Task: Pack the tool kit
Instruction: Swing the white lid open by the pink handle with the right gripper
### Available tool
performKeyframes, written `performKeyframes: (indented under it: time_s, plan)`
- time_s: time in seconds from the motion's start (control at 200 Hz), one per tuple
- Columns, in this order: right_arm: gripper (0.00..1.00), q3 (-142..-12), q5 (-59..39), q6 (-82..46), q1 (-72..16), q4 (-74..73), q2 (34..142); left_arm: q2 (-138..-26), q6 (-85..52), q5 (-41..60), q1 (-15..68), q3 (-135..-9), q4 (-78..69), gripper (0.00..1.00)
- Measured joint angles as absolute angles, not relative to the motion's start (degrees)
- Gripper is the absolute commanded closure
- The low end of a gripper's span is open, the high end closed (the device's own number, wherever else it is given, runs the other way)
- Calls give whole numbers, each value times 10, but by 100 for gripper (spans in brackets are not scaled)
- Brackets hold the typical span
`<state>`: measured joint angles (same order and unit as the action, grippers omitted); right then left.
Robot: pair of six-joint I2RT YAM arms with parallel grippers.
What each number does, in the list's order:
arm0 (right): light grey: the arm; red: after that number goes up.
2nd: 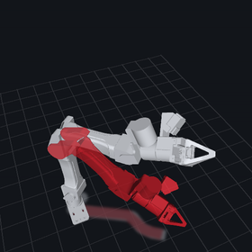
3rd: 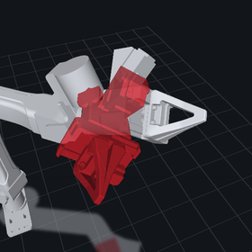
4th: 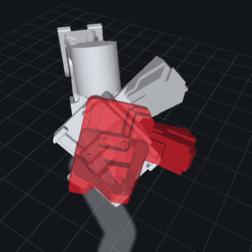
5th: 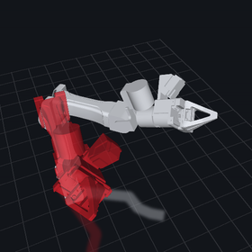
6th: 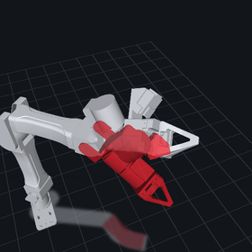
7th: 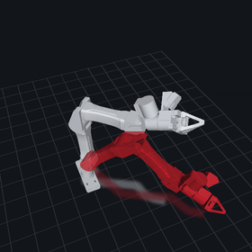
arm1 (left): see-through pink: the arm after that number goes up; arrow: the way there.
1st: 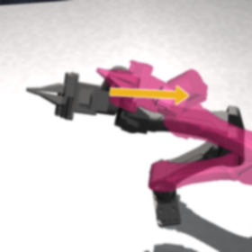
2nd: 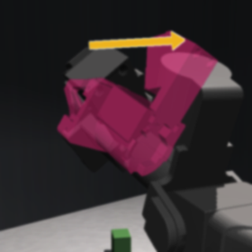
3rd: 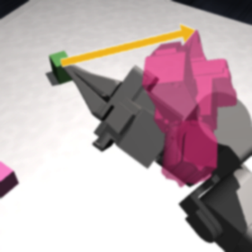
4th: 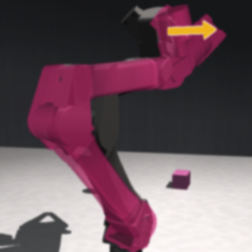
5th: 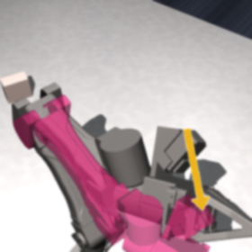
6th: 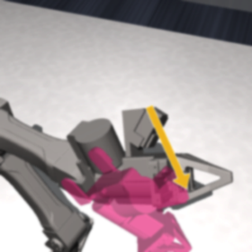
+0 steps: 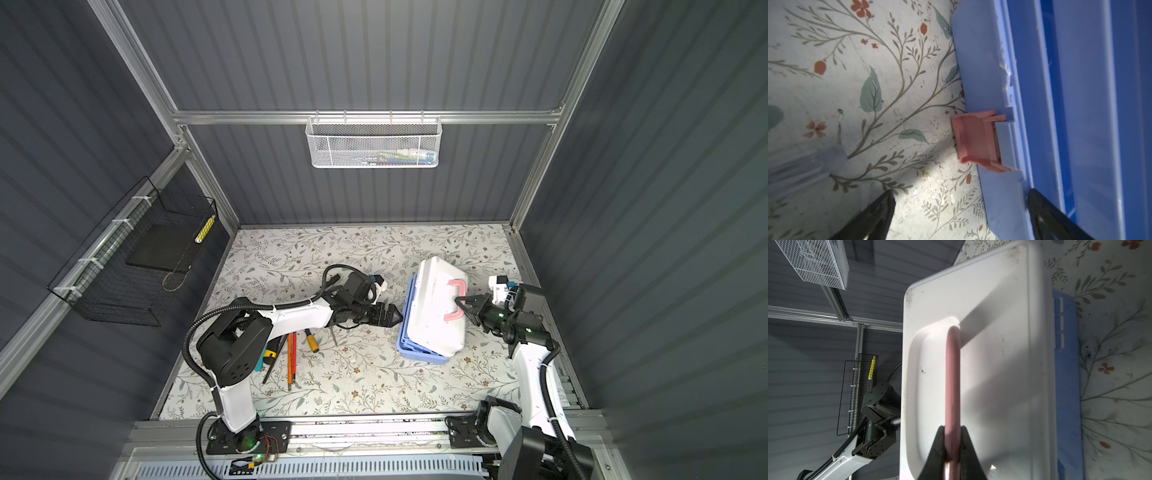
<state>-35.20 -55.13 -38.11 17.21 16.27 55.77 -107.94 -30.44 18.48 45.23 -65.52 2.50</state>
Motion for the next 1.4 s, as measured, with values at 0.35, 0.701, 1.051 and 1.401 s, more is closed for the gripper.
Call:
performKeyframes:
  time_s: [0.35, 0.701, 1.051, 1.401]
  plan:
    - [100, -417, -456, -281, 172, 297, 556, -1105, -289, 157, 481, -699, 43, 1]
    - [100, -458, -351, -235, 171, 392, 523, -1110, -292, 149, 483, -702, 40, 0]
    - [94, -504, -199, -198, 172, 473, 494, -1105, -298, 124, 488, -698, 38, 1]
    - [61, -506, -131, -192, 189, 494, 489, -1083, -307, 94, 486, -670, 27, 1]
